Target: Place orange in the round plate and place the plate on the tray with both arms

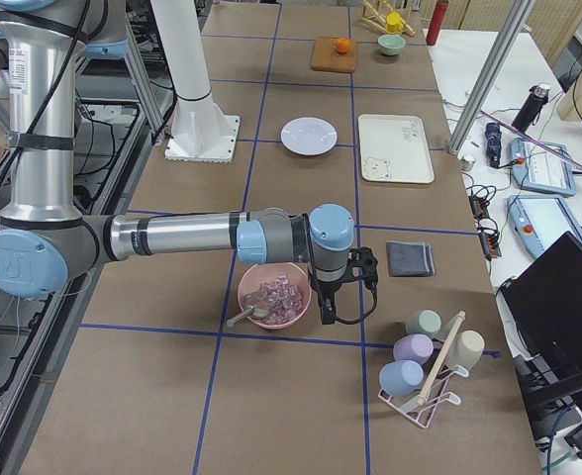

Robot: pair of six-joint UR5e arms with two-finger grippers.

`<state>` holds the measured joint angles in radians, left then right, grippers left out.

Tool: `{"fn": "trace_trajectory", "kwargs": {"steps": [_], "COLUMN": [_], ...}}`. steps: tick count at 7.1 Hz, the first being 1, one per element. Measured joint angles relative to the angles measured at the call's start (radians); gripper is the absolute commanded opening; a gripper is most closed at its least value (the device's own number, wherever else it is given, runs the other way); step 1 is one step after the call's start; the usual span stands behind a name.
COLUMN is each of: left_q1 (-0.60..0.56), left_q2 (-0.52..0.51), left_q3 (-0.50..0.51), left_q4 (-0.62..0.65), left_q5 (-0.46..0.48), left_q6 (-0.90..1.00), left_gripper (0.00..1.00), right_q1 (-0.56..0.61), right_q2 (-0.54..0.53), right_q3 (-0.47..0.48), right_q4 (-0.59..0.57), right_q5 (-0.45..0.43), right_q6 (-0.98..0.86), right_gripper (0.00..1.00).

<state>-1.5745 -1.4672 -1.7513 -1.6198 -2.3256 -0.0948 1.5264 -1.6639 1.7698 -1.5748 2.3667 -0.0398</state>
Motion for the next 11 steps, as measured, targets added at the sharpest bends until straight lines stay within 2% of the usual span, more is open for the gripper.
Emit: {"fn": "trace_trajectory", "kwargs": {"steps": [5,9,11], "left_q1": [0.015,0.024,0.067], "left_q2": [0.005,0.005,-0.004], "left_q3": [-0.006,-0.006,-0.004], "left_q4": [-0.012,-0.012,-0.012], "left_q5": [-0.019,-0.023,-0.021], "left_q6": [-0.009,-0.011,-0.011], "left_gripper": [0.98,0.97,0.97], "right_q1": [0.000,-0.004,-0.009], "right_q2": [-0.020,-0.017,-0.015], "right_q3": [0.025,0.028,0.034], "right_q4": [0.001,0.002,0.002], "right_q5": [0.072,0.088,0.090], "right_q6": [0.005,0.005,0.005], "right_gripper": [1.00,1.00,1.00]}}
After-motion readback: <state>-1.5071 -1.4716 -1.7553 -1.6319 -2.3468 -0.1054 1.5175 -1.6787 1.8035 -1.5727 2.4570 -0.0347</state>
